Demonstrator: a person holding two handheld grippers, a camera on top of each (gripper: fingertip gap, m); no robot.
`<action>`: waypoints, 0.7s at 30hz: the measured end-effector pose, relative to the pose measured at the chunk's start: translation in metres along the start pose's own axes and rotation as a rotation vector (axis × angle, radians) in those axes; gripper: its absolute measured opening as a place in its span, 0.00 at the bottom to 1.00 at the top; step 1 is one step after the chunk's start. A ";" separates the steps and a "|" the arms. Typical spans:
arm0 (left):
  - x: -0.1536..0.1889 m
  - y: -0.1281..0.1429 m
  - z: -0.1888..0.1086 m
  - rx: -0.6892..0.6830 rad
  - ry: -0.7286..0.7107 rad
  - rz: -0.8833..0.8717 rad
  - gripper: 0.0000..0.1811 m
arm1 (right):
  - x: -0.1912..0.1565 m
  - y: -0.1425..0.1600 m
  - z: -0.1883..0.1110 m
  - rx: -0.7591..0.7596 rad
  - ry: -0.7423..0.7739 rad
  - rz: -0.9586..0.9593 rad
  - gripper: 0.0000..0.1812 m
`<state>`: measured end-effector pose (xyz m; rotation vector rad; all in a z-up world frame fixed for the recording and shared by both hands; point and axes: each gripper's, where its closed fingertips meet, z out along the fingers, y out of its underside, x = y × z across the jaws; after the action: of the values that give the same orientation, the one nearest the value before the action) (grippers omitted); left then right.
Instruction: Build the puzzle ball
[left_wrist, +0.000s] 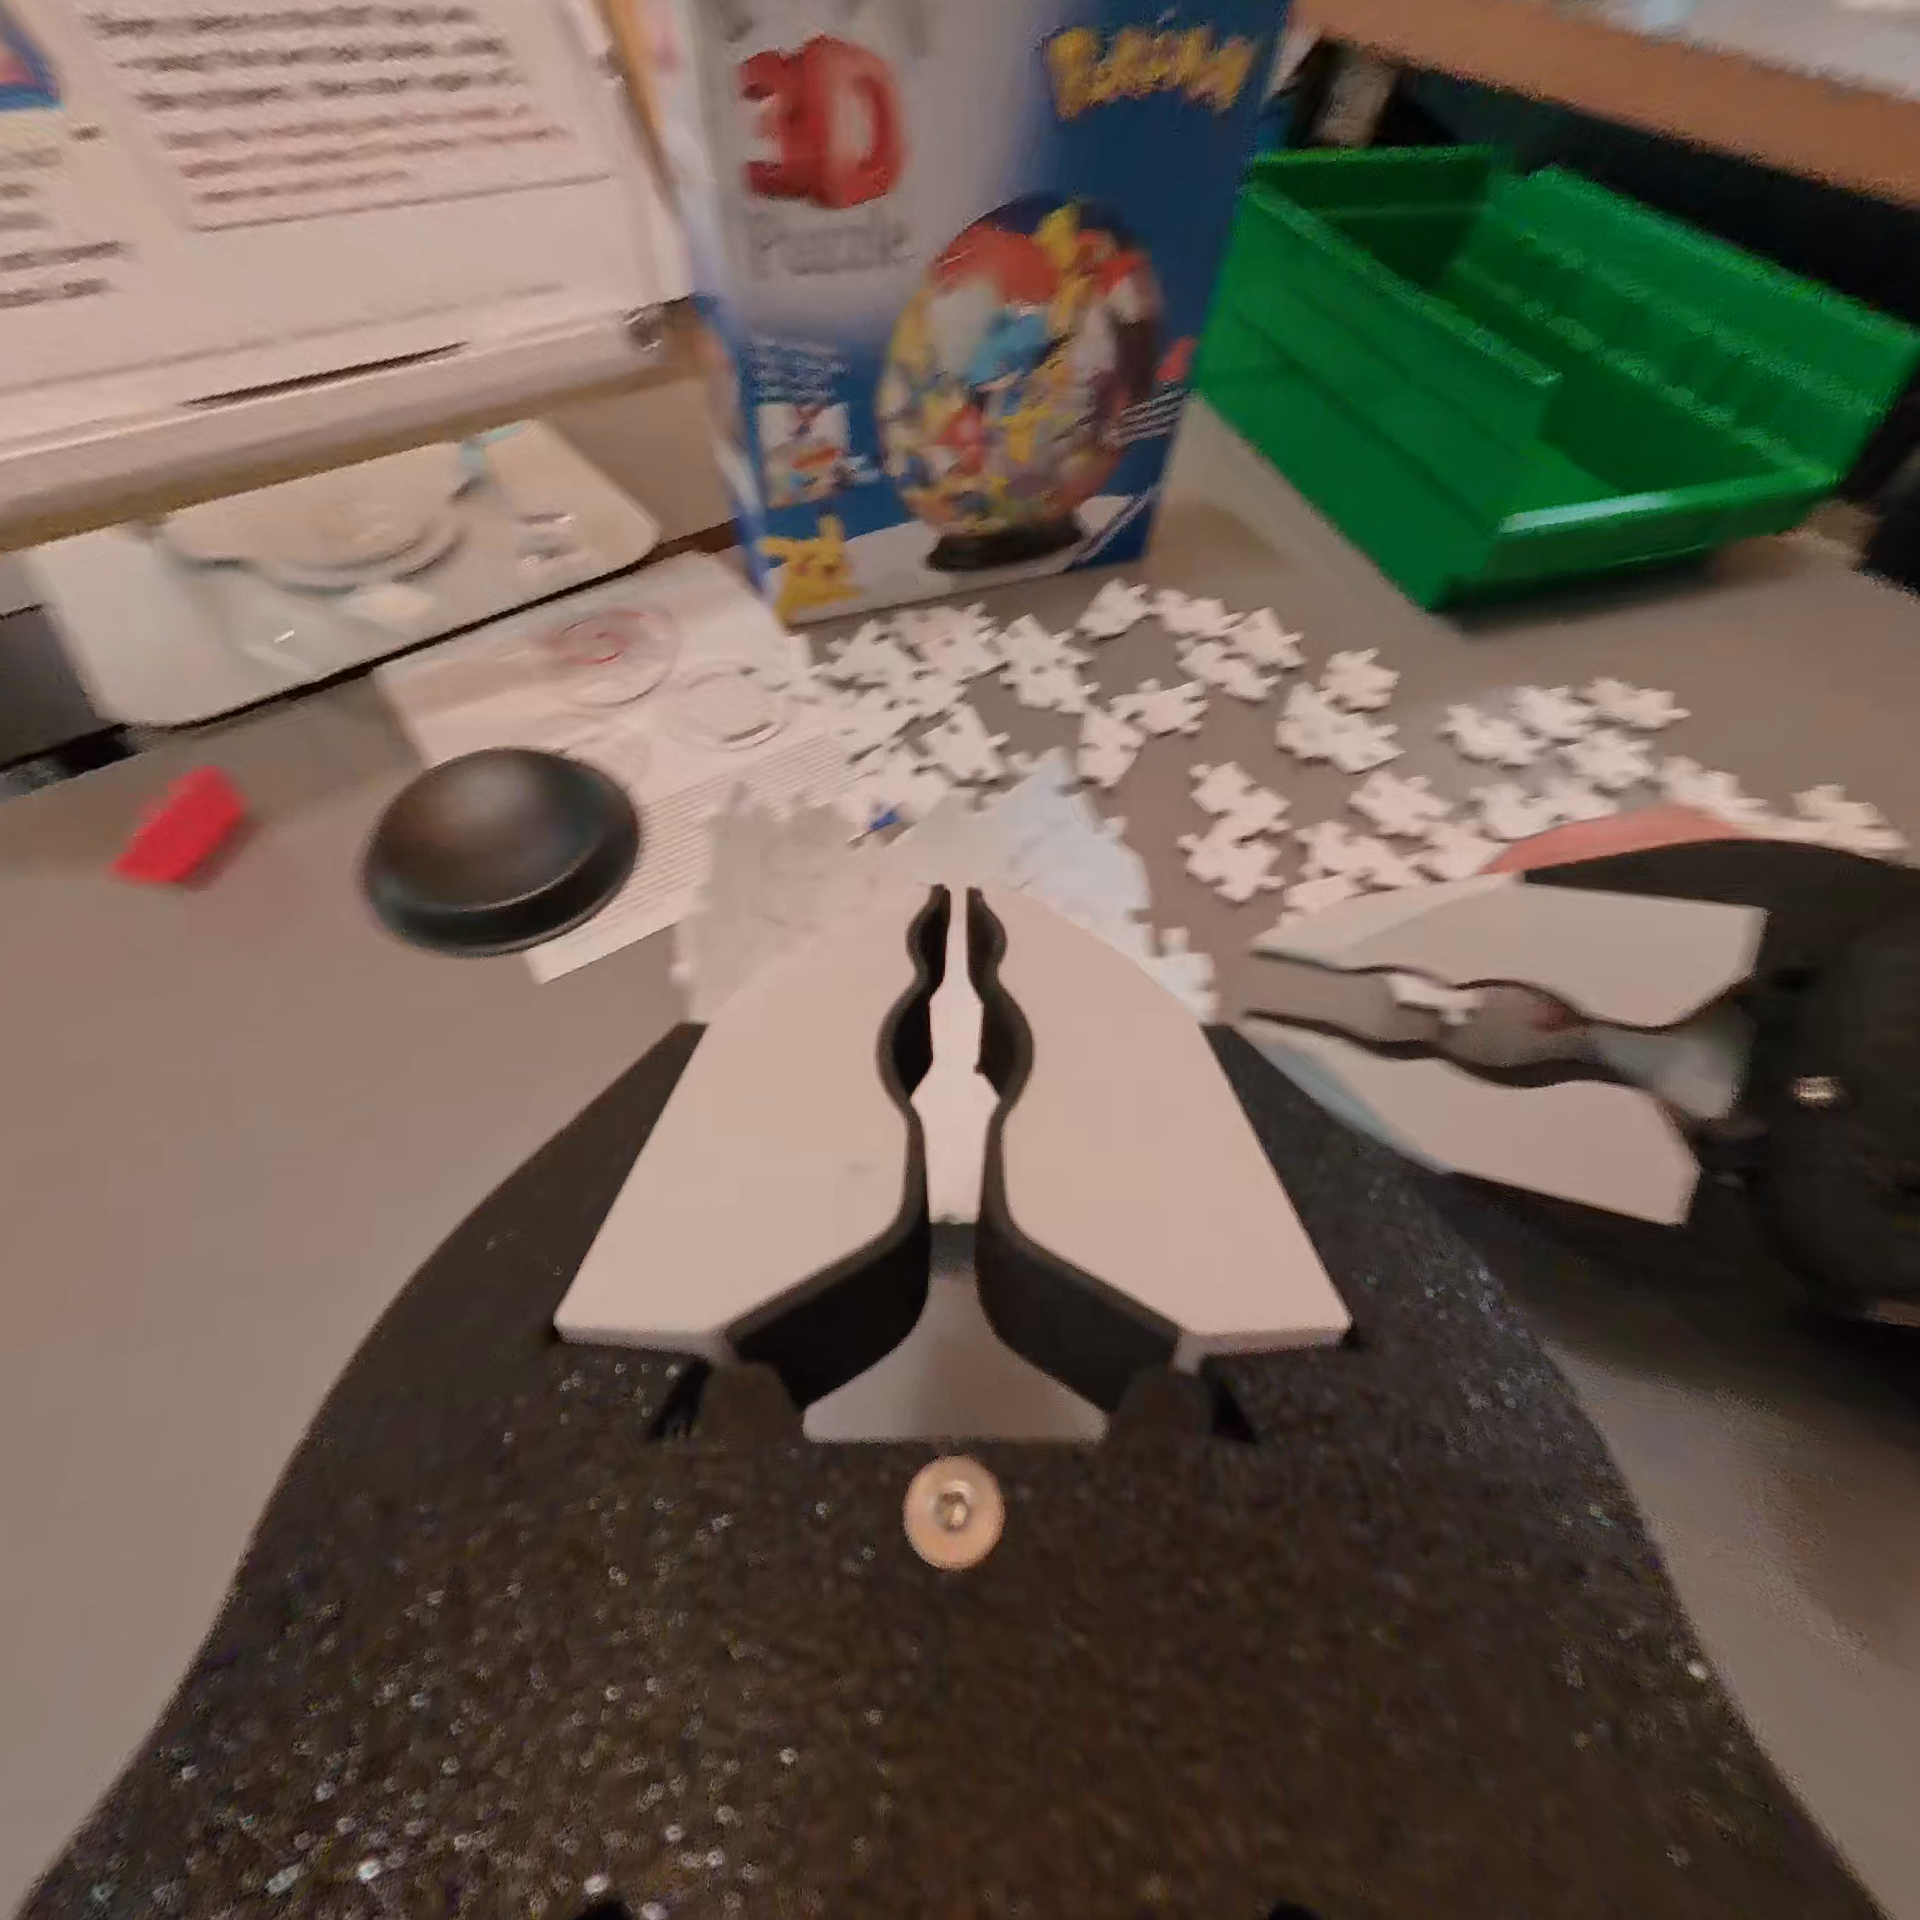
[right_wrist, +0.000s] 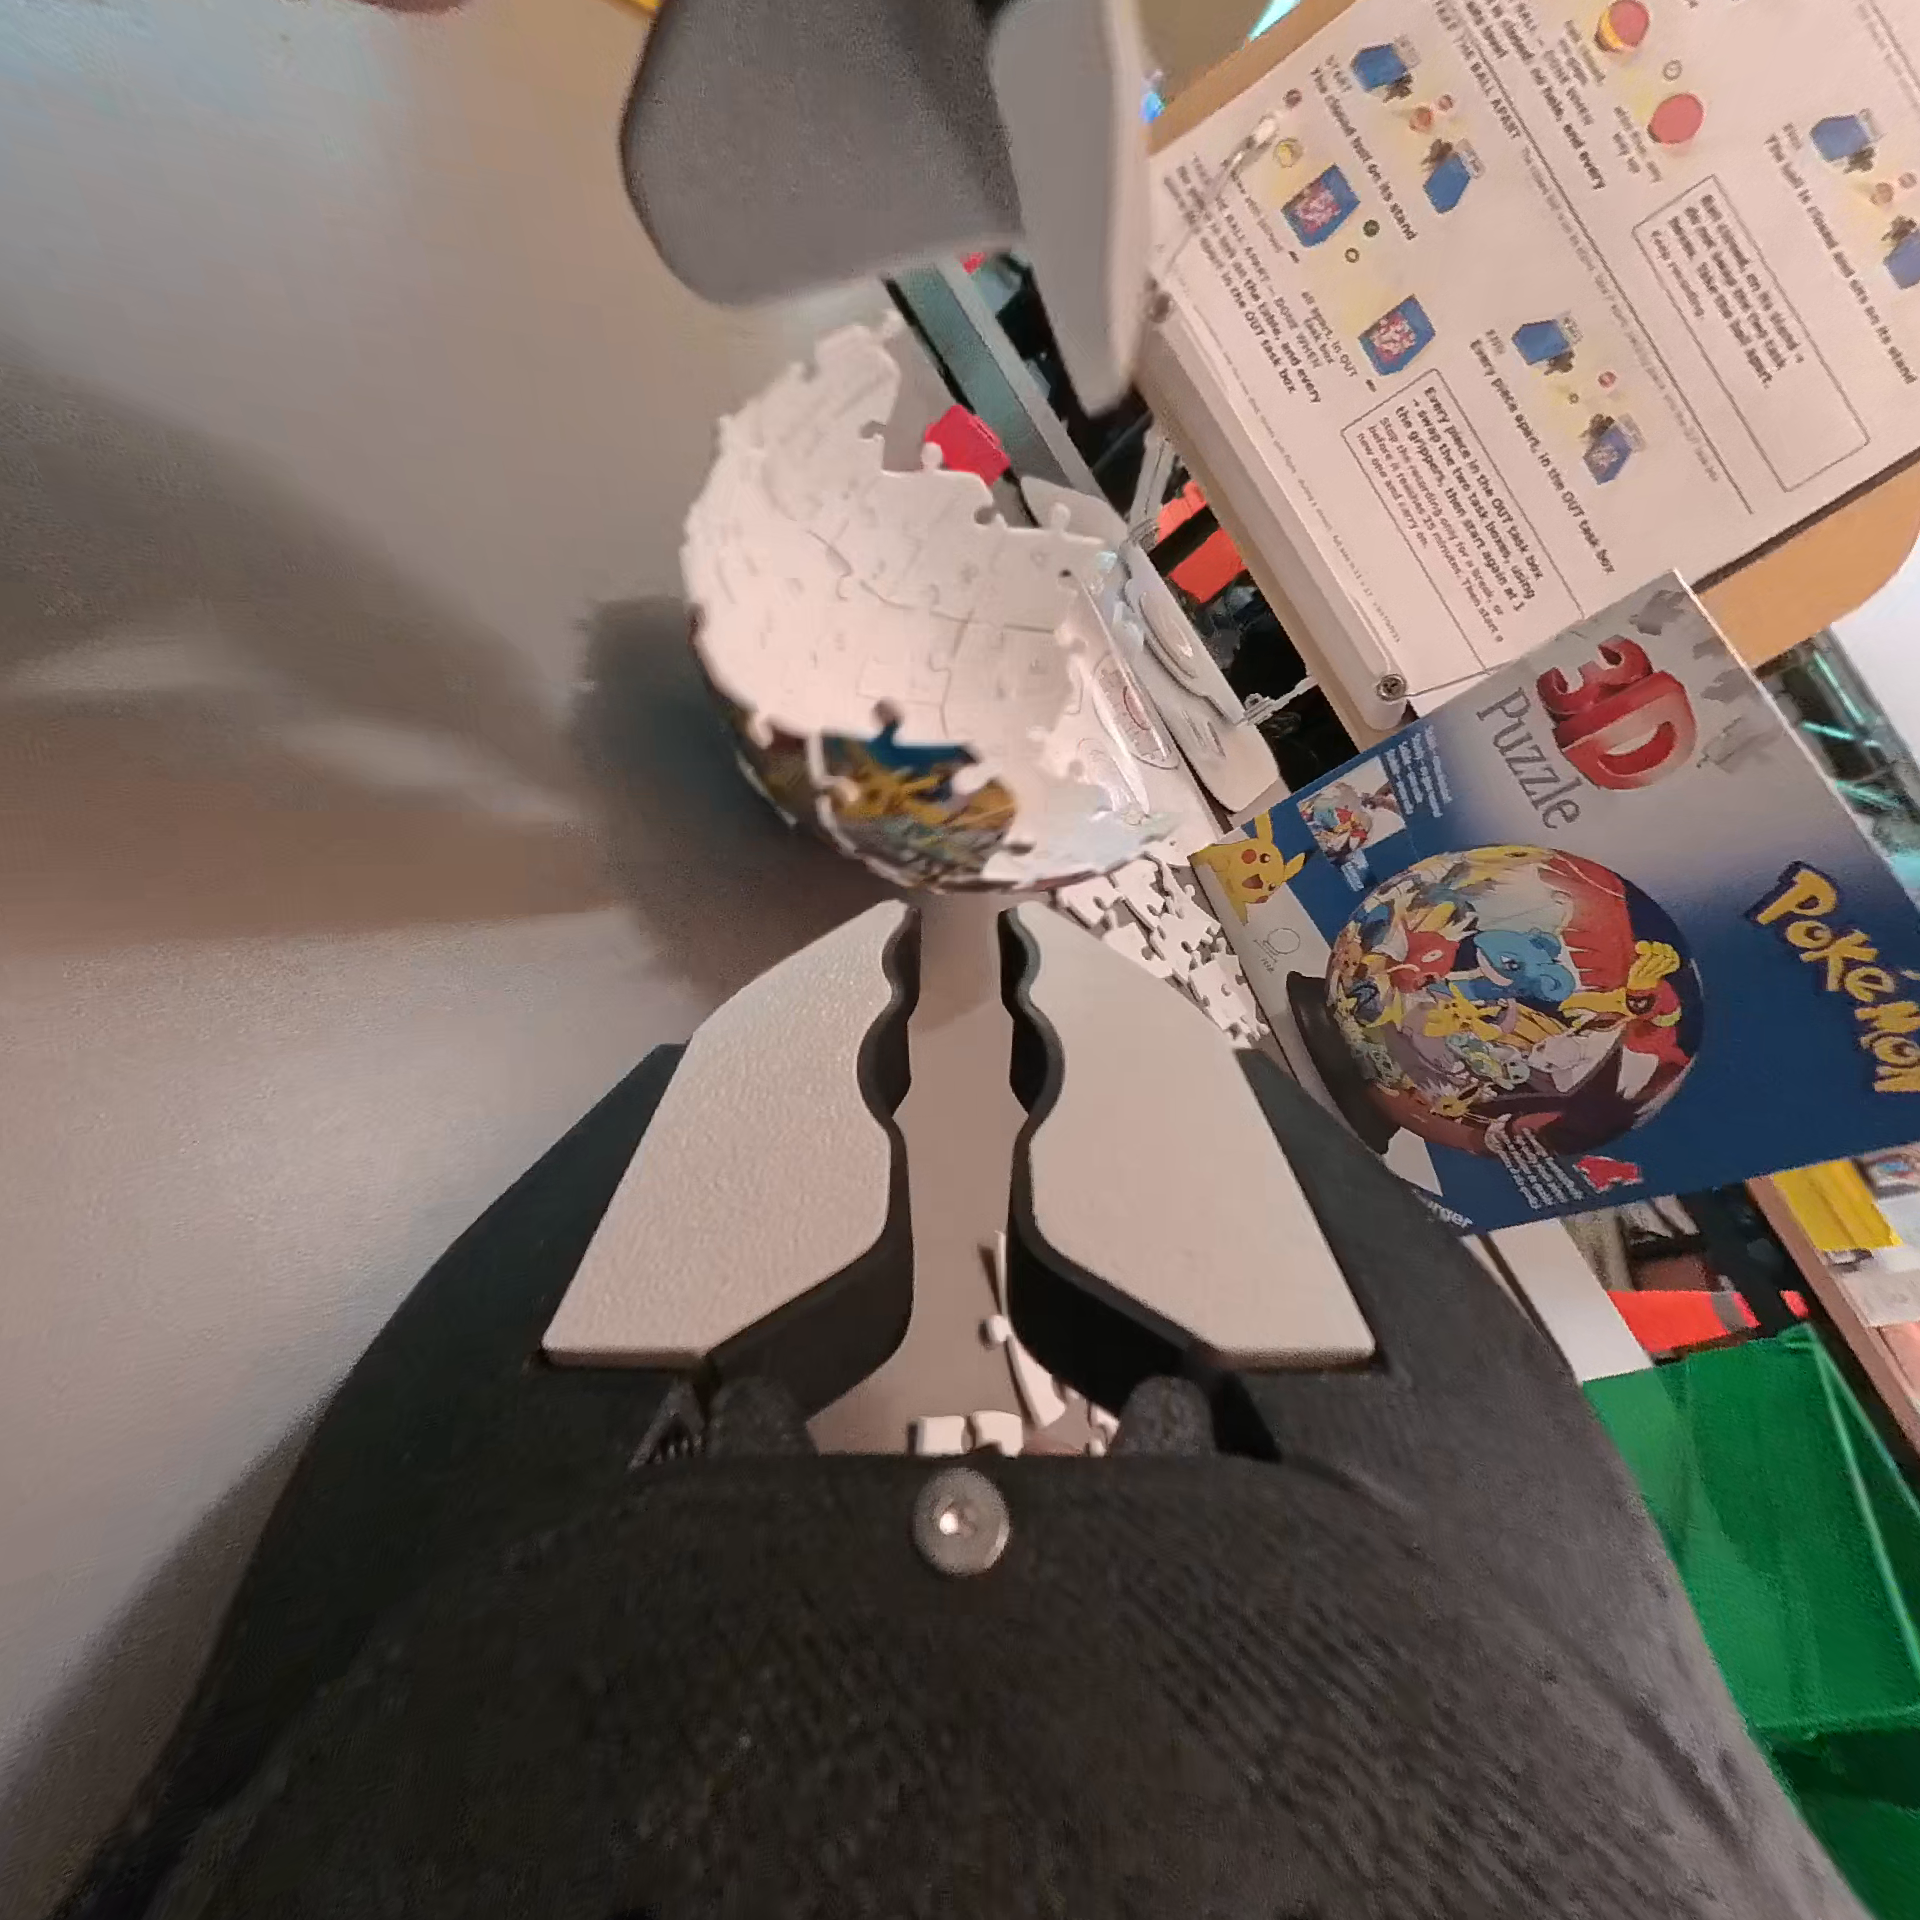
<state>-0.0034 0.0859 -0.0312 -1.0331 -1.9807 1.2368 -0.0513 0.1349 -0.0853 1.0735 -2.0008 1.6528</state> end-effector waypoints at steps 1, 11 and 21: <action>-0.010 0.004 -0.001 -0.034 -0.043 0.005 0.01 | 0.002 0.001 0.000 0.003 -0.001 0.019 0.08; 0.001 0.036 0.001 -0.175 -0.074 0.234 0.04 | 0.006 0.011 -0.004 -0.045 -0.018 0.057 0.08; 0.001 0.015 -0.023 -0.087 -0.116 0.331 0.04 | 0.016 0.033 -0.022 -0.133 0.008 0.115 0.09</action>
<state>0.0185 0.1018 -0.0355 -1.4051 -2.0220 1.4195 -0.0899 0.1512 -0.0911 0.9194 -2.1700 1.5499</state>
